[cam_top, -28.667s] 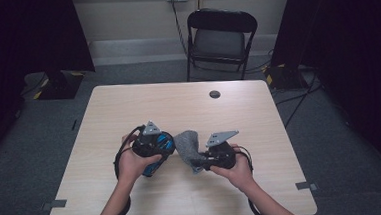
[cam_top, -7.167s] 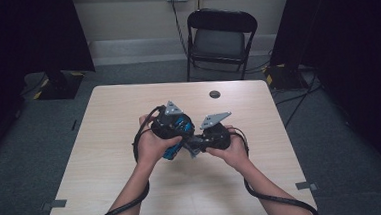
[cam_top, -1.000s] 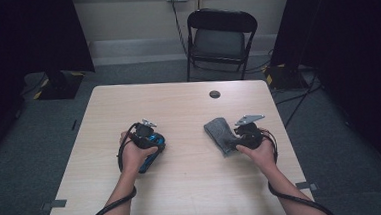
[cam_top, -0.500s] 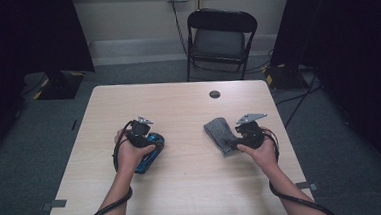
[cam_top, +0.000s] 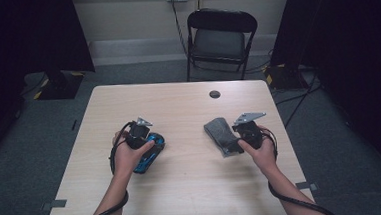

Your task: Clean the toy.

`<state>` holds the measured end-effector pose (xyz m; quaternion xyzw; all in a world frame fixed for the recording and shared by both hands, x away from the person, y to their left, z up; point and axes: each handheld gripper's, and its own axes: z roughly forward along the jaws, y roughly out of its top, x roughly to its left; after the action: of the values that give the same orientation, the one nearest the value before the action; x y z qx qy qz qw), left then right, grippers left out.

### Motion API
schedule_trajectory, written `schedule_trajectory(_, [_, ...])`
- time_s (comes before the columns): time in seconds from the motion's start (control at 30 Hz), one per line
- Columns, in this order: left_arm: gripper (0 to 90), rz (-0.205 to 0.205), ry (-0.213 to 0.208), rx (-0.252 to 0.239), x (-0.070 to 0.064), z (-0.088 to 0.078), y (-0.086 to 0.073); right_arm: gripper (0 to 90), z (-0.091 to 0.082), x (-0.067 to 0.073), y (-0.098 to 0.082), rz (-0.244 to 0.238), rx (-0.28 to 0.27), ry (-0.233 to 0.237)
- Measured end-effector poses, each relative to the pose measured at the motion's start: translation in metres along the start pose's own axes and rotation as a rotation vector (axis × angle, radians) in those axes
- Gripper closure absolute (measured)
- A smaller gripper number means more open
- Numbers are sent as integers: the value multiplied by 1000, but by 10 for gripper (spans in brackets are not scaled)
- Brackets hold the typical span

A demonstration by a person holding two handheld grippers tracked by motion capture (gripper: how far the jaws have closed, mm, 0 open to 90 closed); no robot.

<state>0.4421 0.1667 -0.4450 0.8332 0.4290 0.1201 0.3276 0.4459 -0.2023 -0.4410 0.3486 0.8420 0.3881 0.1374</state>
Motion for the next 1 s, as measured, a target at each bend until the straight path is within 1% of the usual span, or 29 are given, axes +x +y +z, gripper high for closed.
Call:
schedule_trajectory(0.03, [162,5,2,-2,-2,0,0,145,0,1,0,0,1,5])
schedule_trajectory(0.07, [162,5,-5,1,-4,-1,0,145,0,2,0,-7,4,7])
schedule_trajectory(0.17, [162,25,-19,-2,-10,-2,-1,144,2,5,-1,-19,13,7])
schedule_trajectory(0.2, [163,39,-20,-2,-12,-2,-1,147,3,6,-1,-22,16,8])
schedule_trajectory(0.27, [162,44,-38,-11,-16,-2,-1,145,3,9,-2,-31,18,9])
schedule_trajectory(0.3, [162,54,-41,-8,-18,-2,-1,145,3,10,-2,-42,23,7])
schedule_trajectory(0.4, [162,48,-63,-14,-24,-1,-2,144,4,13,-3,-50,21,19])
schedule_trajectory(0.53, [162,56,-86,-19,-31,2,-4,145,5,17,-4,-58,20,32])
schedule_trajectory(0.7, [162,84,-99,-15,-40,4,-6,145,5,24,-3,-75,19,48])
schedule_trajectory(0.77, [162,84,-113,-23,-44,5,-7,145,5,27,-3,-82,19,59])
schedule_trajectory(0.8, [162,95,-120,-20,-45,5,-8,145,5,28,-3,-81,17,63])
schedule_trajectory(0.87, [162,109,-121,-10,-47,6,-9,145,5,31,-3,-88,18,76])
schedule_trajectory(0.97, [162,111,-129,-23,-52,8,-11,146,6,34,-4,-95,18,85])
schedule_trajectory(1.0, [162,112,-133,-19,-53,7,-12,146,6,35,-5,-98,17,88])
